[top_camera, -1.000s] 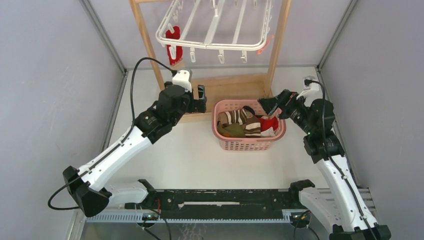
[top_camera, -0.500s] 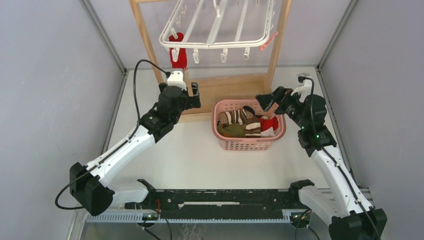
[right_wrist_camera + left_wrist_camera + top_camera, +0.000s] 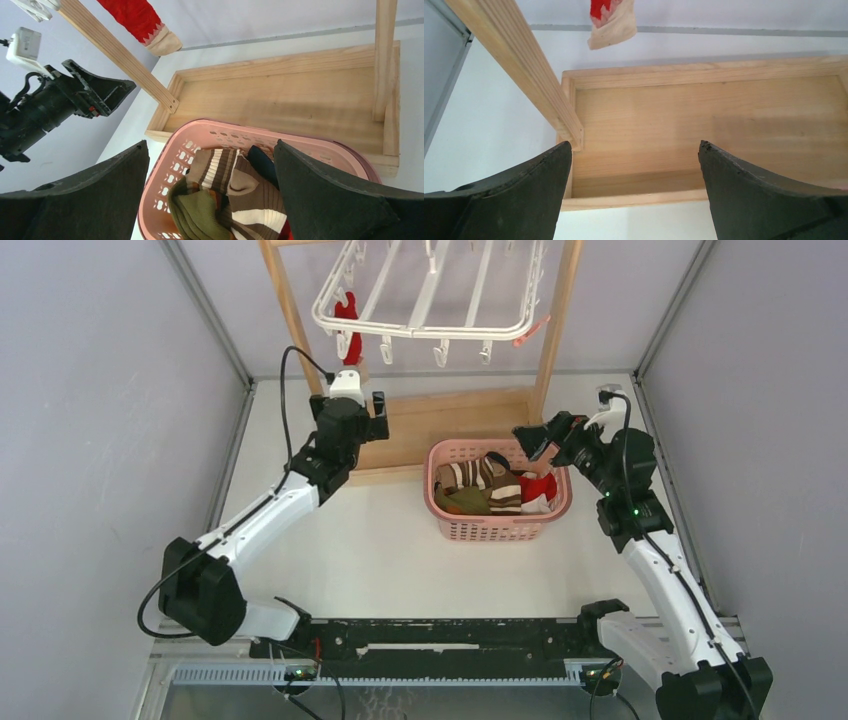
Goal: Remove the socks clipped to the hanger
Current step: Remove the sock from the hanger.
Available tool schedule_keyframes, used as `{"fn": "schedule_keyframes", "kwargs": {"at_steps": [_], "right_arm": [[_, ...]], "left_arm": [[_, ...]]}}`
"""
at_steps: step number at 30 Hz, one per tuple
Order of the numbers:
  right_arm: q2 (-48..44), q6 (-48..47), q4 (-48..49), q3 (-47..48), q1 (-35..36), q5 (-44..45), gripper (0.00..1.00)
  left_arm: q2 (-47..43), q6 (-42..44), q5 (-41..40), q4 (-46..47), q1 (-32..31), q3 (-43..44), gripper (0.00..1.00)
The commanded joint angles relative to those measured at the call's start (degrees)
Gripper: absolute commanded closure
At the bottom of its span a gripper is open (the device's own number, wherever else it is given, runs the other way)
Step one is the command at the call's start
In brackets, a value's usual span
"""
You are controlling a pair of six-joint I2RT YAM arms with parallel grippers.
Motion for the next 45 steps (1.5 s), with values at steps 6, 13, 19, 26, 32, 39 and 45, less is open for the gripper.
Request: {"fn": "schedule_keyframes", "kwargs": {"at_steps": [6, 13, 19, 26, 32, 39, 45], "right_arm": [[-1.03, -0.82, 2.64, 0.42, -2.27, -2.53, 0.0], [-1.17, -0.84, 2.09, 0.42, -3.25, -3.25, 0.0], [-0.48, -0.75, 2.5, 0.42, -4.11, -3.93, 0.0], [0.48, -0.47, 3.29, 0.42, -5.16, -4.9, 0.0], [1.11, -0.11, 3.84, 0.42, -5.95, -5.62, 0.0], [1.34, 0.07, 3.54, 0.42, -6.84, -6.29, 0.0], [1.51, 0.12, 3.33, 0.42, -7.46, -6.83, 0.0]], "left_arm": [[5.29, 4.23, 4.89, 1.47, 6.25, 5.79, 0.0], [9.97, 7.65, 6.74, 1.91, 7.94, 10.39, 0.0], [13.76, 9.49, 7.65, 2.61, 9.04, 13.46, 0.0], [17.53, 10.19, 12.35, 3.54, 10.97, 16.34, 0.0], [20.32, 12.26, 14.74, 4.75, 11.17, 18.65, 0.0], [23.03, 13.32, 14.74, 6.69, 11.65, 20.69, 0.0], [25.16, 13.82, 15.2, 7.38, 11.66, 22.46, 0.0]]}}
